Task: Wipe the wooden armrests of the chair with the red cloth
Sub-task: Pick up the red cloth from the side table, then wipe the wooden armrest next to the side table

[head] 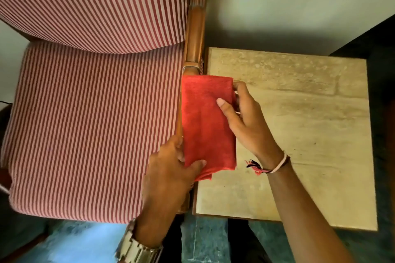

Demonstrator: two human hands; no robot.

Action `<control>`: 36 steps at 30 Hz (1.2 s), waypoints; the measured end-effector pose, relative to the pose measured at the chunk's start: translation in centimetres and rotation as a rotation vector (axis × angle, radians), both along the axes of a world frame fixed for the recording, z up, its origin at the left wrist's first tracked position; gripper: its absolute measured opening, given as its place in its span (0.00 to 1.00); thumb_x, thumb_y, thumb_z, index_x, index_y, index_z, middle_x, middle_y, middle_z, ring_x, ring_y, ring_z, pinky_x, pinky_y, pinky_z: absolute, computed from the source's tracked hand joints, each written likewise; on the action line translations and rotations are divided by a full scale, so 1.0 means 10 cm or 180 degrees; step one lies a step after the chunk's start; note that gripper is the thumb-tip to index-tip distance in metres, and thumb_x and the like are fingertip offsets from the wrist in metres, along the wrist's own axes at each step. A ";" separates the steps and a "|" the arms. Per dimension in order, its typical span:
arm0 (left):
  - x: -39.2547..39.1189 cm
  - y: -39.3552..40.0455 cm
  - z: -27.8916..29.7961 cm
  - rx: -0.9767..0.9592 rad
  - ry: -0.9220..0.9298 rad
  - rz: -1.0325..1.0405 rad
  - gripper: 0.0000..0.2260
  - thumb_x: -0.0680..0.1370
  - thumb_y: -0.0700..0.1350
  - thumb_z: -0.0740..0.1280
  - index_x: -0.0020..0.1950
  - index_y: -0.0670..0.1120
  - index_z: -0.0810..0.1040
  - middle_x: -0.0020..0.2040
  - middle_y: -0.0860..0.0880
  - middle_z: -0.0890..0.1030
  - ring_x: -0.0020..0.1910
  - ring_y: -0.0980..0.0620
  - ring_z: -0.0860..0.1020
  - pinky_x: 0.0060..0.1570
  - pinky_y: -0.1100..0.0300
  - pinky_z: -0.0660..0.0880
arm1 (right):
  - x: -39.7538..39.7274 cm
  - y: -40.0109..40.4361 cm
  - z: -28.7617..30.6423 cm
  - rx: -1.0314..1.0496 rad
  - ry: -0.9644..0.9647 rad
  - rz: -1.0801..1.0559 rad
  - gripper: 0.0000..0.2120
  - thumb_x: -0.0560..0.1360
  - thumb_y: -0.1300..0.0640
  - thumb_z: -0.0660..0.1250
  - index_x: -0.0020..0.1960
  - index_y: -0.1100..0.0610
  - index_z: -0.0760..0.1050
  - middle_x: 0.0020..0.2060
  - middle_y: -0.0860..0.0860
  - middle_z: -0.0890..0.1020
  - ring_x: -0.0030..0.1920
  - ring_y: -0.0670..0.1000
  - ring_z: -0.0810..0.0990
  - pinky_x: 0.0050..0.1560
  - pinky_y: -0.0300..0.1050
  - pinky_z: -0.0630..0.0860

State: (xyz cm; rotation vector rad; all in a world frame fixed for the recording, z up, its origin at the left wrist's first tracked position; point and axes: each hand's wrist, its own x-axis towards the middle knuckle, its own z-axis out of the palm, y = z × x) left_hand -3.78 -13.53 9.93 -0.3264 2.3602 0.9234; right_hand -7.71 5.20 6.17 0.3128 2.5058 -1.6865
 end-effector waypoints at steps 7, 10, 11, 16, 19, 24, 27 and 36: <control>-0.21 -0.45 -0.26 -0.0312 -0.0262 -0.0333 0.24 0.70 0.58 0.78 0.60 0.51 0.76 0.46 0.55 0.83 0.47 0.53 0.83 0.51 0.47 0.83 | 0.06 -0.57 -0.42 0.0778 -0.0292 -0.0575 0.20 0.82 0.56 0.68 0.70 0.63 0.71 0.62 0.60 0.77 0.62 0.57 0.78 0.63 0.52 0.77; -0.34 -0.64 -0.40 -0.0293 -0.0097 -0.0447 0.36 0.66 0.70 0.71 0.67 0.52 0.72 0.54 0.54 0.80 0.54 0.51 0.81 0.56 0.45 0.81 | 0.15 -0.67 -0.48 0.1059 0.0083 -0.1004 0.33 0.81 0.47 0.67 0.80 0.56 0.59 0.75 0.57 0.69 0.75 0.55 0.70 0.73 0.55 0.74; -0.42 -0.71 -0.47 -0.0305 0.0016 -0.0452 0.39 0.64 0.72 0.68 0.69 0.52 0.70 0.58 0.52 0.80 0.57 0.50 0.80 0.58 0.45 0.80 | 0.18 -0.74 -0.49 0.1068 0.0111 -0.0992 0.34 0.81 0.43 0.65 0.82 0.52 0.56 0.78 0.55 0.65 0.78 0.54 0.67 0.75 0.57 0.72; -0.82 -0.95 -1.12 -0.0227 0.1081 -0.0446 0.31 0.79 0.65 0.60 0.74 0.46 0.68 0.70 0.42 0.74 0.62 0.48 0.75 0.56 0.52 0.74 | 0.21 -1.32 -0.63 0.1320 -0.0179 -0.0415 0.34 0.84 0.40 0.56 0.84 0.43 0.45 0.84 0.57 0.41 0.84 0.59 0.51 0.78 0.59 0.68; -1.02 -1.02 -1.63 -0.0849 0.1506 -0.1051 0.30 0.83 0.61 0.57 0.80 0.44 0.63 0.78 0.37 0.67 0.75 0.39 0.69 0.70 0.40 0.71 | 0.01 -1.37 -0.70 0.1607 -0.0164 -0.0556 0.34 0.84 0.41 0.57 0.84 0.45 0.46 0.84 0.61 0.41 0.84 0.63 0.53 0.75 0.58 0.72; -1.00 -1.02 -2.26 -0.1409 0.1663 -0.2096 0.33 0.83 0.64 0.48 0.84 0.49 0.51 0.84 0.36 0.50 0.84 0.37 0.51 0.80 0.36 0.53 | -0.31 -1.25 -0.76 0.1697 -0.0069 -0.0617 0.34 0.84 0.43 0.59 0.84 0.43 0.46 0.84 0.60 0.43 0.83 0.62 0.55 0.73 0.47 0.67; -0.96 -1.05 -2.46 -0.1502 0.1998 -0.1959 0.32 0.83 0.64 0.47 0.84 0.50 0.52 0.84 0.36 0.53 0.84 0.38 0.53 0.81 0.38 0.54 | 0.01 -1.37 -0.76 0.1694 -0.0089 -0.0580 0.33 0.83 0.40 0.55 0.82 0.38 0.41 0.84 0.57 0.41 0.83 0.60 0.57 0.68 0.41 0.63; -0.98 -1.08 -2.60 -0.1491 0.2290 -0.1935 0.32 0.83 0.64 0.48 0.84 0.51 0.52 0.84 0.37 0.53 0.84 0.39 0.53 0.81 0.39 0.54 | -0.36 -1.21 -0.76 0.1676 -0.0216 -0.0502 0.36 0.83 0.43 0.58 0.83 0.41 0.42 0.83 0.61 0.43 0.71 0.61 0.75 0.59 0.52 0.85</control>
